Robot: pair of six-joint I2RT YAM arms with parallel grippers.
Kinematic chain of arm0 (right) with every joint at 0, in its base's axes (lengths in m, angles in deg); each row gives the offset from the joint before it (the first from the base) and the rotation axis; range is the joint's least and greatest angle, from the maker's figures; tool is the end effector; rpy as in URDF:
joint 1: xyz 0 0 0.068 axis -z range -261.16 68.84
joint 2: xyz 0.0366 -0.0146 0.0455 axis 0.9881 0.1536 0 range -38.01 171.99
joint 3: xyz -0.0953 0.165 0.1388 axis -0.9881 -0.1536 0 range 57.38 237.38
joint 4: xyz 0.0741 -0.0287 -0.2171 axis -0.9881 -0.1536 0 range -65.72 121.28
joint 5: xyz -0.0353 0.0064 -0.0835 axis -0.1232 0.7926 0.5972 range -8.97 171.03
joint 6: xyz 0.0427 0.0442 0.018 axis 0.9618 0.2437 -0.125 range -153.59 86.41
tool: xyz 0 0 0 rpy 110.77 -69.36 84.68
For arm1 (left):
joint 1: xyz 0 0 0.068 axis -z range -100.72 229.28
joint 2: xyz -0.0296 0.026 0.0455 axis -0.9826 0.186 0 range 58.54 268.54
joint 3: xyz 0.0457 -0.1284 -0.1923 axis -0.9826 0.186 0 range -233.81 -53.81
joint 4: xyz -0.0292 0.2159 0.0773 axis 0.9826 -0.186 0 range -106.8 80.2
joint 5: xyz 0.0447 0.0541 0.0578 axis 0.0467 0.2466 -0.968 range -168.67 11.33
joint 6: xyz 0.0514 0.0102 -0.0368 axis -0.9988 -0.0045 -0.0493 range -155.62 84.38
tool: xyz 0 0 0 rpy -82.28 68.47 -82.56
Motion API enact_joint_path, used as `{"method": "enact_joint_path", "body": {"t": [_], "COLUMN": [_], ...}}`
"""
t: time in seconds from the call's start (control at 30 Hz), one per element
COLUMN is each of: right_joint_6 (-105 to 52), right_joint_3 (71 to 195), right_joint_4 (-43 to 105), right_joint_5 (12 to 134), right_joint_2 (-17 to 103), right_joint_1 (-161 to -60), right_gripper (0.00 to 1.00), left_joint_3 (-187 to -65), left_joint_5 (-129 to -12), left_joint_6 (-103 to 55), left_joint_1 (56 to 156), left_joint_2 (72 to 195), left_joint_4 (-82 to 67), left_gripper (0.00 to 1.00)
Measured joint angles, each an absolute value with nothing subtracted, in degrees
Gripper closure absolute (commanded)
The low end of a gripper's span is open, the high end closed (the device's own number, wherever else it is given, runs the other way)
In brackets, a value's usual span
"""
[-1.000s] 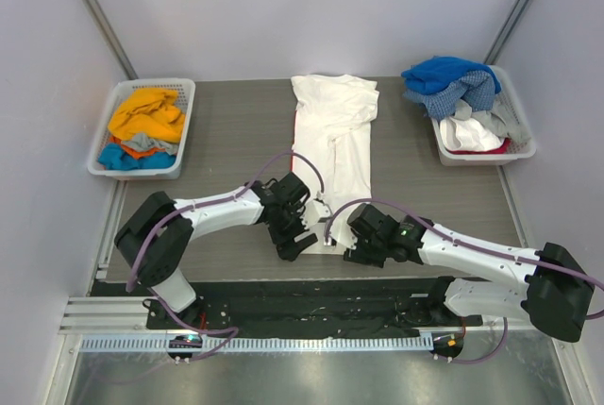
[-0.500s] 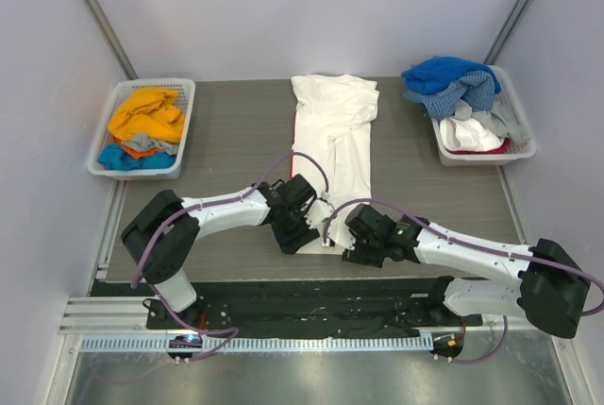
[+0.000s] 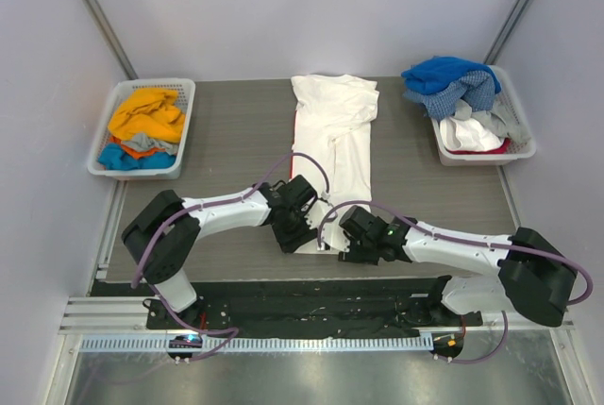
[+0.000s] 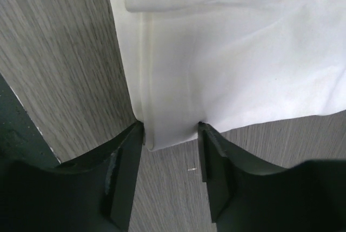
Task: Fold and stack the t-shirts
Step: Grab the bottom of the folded rectangular tshirt with both arms
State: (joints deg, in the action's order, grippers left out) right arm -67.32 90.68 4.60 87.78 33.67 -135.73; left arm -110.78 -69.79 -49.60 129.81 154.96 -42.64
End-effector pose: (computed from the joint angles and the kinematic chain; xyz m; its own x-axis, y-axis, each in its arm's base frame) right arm 0.1234 0.1635 0.1309 -0.0039 -0.9565 -0.2916 -0.9409 0.1022 -0.3228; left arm 0.1752 -0.2246 0.1318 -0.3961 0.8566 -0.3307 0.9154 0.3966 -0.0692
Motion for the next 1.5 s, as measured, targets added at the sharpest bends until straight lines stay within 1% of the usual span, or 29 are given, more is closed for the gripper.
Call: {"method": "enact_joint_path", "body": {"t": [0.03,0.07,0.1,0.13,0.17,0.2,0.23,0.27,0.3,0.37,0.4,0.6,0.83,0.93,1.2,1.5], "right_joint_6": [-67.61,-67.78,-67.91,-67.96,-68.20,-68.15,-68.42,-68.24,-68.31,-68.22,-68.29,-67.94,-65.49,-64.70,-65.31,-68.50], "right_joint_3": [90.68,90.68,90.70,90.70,90.73,90.77,90.81,90.81,90.86,91.08,91.32,92.76,94.60,95.58,95.86,97.48], "right_joint_4": [5.15,5.74,6.44,6.99,7.25,7.75,7.92,8.17,8.19,7.97,7.42,3.34,-1.19,-2.13,-0.12,3.03], "right_joint_5": [87.82,87.84,87.91,87.93,87.97,87.97,87.99,87.97,87.99,88.04,87.89,86.86,87.93,89.24,95.84,100.34], "right_joint_2": [33.91,34.31,34.70,35.01,35.31,35.66,35.86,36.14,36.21,36.23,36.23,35.90,32.36,30.66,27.86,26.33], "right_joint_1": [-135.73,-135.73,-135.77,-135.82,-135.82,-135.84,-135.84,-135.82,-135.84,-135.82,-135.84,-137.08,-143.25,-144.43,-144.45,-140.65], "right_gripper": [0.56,0.62,0.65,0.69,0.77,0.80,0.84,0.90,0.92,0.98,0.99,0.99,0.99,0.99,0.99,0.99], "left_joint_3": [-110.78,-110.78,-110.78,-110.78,-110.78,-110.78,-110.78,-110.75,-110.75,-110.75,-110.75,-110.56,-107.80,-106.62,-106.49,-112.72], "left_joint_5": [-69.92,-70.07,-70.40,-70.70,-70.90,-71.10,-71.21,-71.38,-71.38,-71.36,-71.43,-72.06,-71.84,-71.58,-73.92,-77.35], "left_joint_6": [-49.60,-49.60,-49.75,-49.86,-49.90,-49.99,-50.08,-50.14,-50.34,-50.82,-50.93,-52.20,-53.70,-54.16,-54.34,-56.31], "left_joint_1": [129.78,129.78,129.78,129.78,129.78,129.78,129.78,129.78,129.81,130.05,130.18,131.14,133.21,133.43,133.35,130.20], "left_joint_2": [154.96,154.98,155.03,155.05,155.07,155.14,155.16,155.16,155.16,155.16,155.16,154.83,151.47,149.48,145.65,145.65], "left_joint_4": [-42.62,-42.55,-42.44,-42.33,-42.20,-42.07,-41.98,-41.85,-41.74,-41.72,-41.72,-41.96,-44.43,-45.13,-45.04,-45.20], "left_gripper": [0.52,0.55,0.60,0.62,0.65,0.71,0.73,0.76,0.84,0.94,1.00,1.00,1.00,1.00,1.00,1.00]}}
